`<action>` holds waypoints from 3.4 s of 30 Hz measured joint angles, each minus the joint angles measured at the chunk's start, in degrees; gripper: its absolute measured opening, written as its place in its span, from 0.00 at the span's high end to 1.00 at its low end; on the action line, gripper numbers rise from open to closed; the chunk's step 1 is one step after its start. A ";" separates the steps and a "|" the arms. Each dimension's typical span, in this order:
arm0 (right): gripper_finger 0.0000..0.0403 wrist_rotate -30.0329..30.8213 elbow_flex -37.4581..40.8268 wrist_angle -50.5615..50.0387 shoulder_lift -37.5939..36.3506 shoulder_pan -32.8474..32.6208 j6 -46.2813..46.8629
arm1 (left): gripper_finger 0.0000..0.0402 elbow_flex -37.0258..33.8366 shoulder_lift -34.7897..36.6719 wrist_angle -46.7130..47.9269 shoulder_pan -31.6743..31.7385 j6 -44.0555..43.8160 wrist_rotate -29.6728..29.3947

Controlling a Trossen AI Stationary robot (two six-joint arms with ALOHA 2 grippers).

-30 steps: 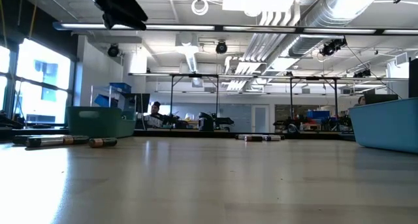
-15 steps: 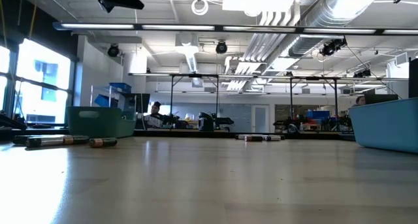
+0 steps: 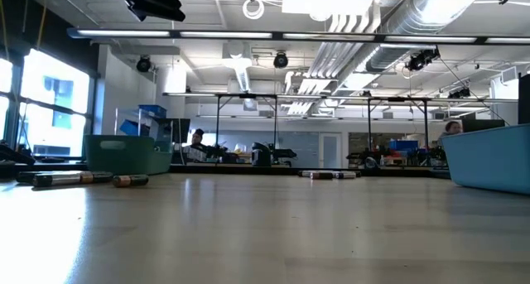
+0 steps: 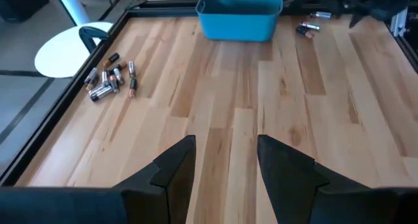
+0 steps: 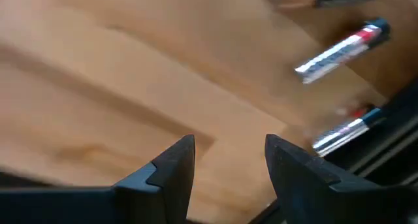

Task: Sort batteries
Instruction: Put the silver battery into the blue bin

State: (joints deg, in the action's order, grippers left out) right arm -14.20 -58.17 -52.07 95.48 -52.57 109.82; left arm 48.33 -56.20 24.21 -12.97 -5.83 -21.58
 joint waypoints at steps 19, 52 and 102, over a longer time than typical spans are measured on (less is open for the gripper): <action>0.55 -0.53 0.92 -12.61 -0.07 -0.36 1.84 | 0.61 -0.82 0.01 -1.85 0.04 -0.08 -0.11; 0.55 9.42 20.97 7.34 -13.35 -4.97 18.84 | 0.61 -0.82 0.06 -1.80 0.04 -1.00 -0.09; 0.95 69.77 7.41 64.97 -12.92 9.58 -95.64 | 0.61 -0.73 -33.06 -61.59 -0.13 10.40 18.31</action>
State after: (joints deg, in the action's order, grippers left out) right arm 55.57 -50.76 12.89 82.56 -42.99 14.18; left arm 47.59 -89.25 -37.38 -13.10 4.57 -3.27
